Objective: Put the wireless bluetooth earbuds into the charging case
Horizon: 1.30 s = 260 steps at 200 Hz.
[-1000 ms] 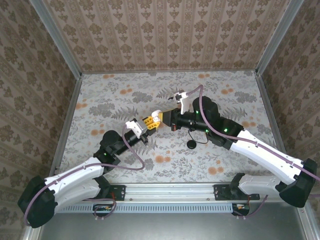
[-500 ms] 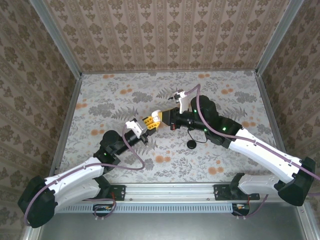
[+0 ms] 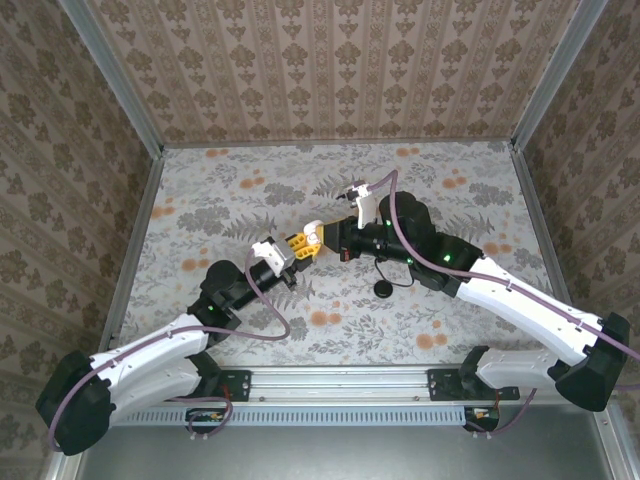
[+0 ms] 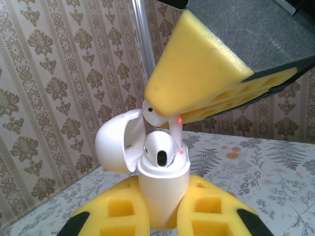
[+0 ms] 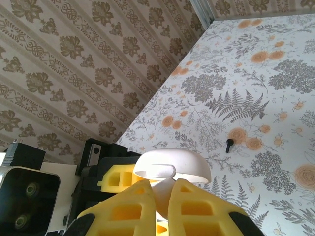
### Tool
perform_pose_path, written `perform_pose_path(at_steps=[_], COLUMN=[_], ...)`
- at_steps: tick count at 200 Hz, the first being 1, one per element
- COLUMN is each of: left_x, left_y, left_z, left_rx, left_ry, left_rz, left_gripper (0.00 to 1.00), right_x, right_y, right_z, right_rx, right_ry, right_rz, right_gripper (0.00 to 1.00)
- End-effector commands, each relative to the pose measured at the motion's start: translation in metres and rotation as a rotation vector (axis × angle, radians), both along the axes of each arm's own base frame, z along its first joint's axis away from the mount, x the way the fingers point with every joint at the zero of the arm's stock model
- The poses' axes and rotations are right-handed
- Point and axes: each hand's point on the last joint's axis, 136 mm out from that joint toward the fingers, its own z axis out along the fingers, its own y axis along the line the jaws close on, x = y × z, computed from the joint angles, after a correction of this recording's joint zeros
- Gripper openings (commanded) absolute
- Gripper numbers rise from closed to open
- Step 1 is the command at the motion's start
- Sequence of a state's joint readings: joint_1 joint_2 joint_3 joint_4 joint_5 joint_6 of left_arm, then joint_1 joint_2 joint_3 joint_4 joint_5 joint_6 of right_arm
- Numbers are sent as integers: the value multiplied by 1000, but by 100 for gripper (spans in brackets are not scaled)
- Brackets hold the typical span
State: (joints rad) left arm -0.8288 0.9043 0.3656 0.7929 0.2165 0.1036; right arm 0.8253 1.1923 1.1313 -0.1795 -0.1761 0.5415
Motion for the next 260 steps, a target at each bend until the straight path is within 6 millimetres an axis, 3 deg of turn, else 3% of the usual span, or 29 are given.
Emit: perform_pose_path(at_steps=[1, 82, 176, 260], left_x=[-2, -2, -3, -5], left_y=[1, 1, 2, 2], left_z=[10, 11, 10, 8], left_rx=[-44, -46, -46, -37], left_ry=[-7, -7, -4, 10], left_rz=[-14, -18, -17, -27], left_gripper=[0, 0, 0, 0], right_x=[-4, 1, -1, -3], right_y=[2, 2, -3, -26], right_z=[-6, -17, -1, 22], right_rx=[-48, -102, -67, -78], right_ry=[-4, 47, 37, -15], right_rz=[12, -12, -30, -90], right_gripper=[9, 13, 28, 37])
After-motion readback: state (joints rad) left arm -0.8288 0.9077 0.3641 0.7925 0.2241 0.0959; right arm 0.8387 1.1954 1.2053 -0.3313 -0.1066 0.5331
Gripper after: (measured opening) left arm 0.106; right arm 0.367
